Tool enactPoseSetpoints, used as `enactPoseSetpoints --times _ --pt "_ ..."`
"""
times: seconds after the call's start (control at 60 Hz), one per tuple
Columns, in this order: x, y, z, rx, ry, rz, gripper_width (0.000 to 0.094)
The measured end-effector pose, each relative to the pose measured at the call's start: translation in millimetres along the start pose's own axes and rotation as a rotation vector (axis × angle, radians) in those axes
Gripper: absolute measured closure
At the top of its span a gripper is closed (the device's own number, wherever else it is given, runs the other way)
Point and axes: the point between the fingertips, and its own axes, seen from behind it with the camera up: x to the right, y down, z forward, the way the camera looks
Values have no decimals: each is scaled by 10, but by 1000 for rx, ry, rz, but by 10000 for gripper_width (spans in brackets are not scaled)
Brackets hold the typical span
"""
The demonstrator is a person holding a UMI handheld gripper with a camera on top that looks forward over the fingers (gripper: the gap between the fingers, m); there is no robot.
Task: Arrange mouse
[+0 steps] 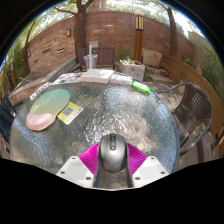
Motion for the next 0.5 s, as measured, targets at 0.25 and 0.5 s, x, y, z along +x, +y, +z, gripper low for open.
enactPoseSetpoints --times 0.25,0.5 --pt "115 -675 -264 89 121 20 577" --pt "-779 -2603 -628 397 60 73 573"
